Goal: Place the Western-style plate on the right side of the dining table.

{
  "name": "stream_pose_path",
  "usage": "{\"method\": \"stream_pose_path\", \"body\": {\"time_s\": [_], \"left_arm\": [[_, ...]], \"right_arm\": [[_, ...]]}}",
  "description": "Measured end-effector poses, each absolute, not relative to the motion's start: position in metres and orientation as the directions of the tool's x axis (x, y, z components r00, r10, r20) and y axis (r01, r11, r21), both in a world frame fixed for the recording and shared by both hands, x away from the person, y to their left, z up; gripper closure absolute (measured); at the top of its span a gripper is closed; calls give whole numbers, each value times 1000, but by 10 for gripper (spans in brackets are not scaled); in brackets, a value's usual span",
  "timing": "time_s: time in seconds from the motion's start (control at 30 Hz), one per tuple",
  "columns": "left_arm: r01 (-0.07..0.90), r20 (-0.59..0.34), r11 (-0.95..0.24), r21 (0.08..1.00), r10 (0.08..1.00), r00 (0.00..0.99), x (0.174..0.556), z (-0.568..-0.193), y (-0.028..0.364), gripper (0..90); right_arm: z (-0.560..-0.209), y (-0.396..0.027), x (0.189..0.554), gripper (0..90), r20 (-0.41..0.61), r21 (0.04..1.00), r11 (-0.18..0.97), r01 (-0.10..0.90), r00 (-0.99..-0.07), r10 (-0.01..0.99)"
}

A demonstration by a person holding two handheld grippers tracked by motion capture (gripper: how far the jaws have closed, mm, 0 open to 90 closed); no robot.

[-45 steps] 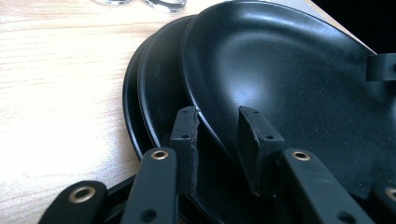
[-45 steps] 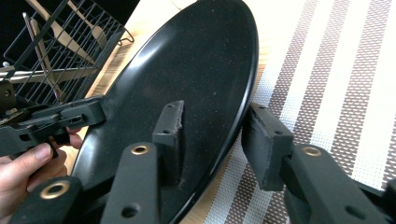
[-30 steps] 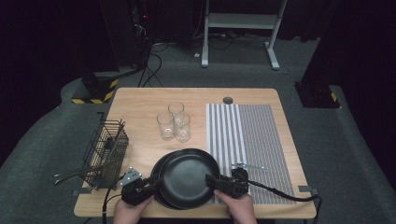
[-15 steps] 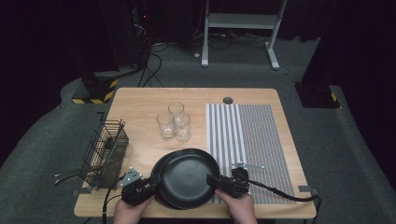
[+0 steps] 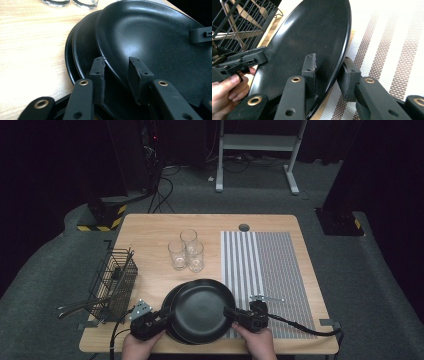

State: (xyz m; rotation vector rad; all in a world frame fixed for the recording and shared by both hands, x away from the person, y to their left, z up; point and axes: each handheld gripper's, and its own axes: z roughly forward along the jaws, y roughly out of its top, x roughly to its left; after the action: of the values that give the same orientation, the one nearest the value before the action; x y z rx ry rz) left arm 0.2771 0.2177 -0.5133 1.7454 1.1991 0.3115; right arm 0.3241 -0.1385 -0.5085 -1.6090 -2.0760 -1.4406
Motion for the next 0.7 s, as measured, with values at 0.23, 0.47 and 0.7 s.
{"method": "stream_pose_path", "body": {"time_s": [0.23, 0.47, 0.7], "left_arm": [[587, -303, -55, 808, 816, 492, 277, -513, 217, 609], [590, -306, -53, 806, 816, 491, 276, -513, 216, 590], [588, -314, -47, 807, 810, 495, 276, -514, 216, 583]], "right_arm": [[-506, -140, 321, 707, 611, 595, -39, 803, -421, 670], [-502, -139, 319, 707, 583, 621, -21, 784, -443, 681], [-501, -139, 318, 706, 564, 647, -17, 763, -463, 684]]}}
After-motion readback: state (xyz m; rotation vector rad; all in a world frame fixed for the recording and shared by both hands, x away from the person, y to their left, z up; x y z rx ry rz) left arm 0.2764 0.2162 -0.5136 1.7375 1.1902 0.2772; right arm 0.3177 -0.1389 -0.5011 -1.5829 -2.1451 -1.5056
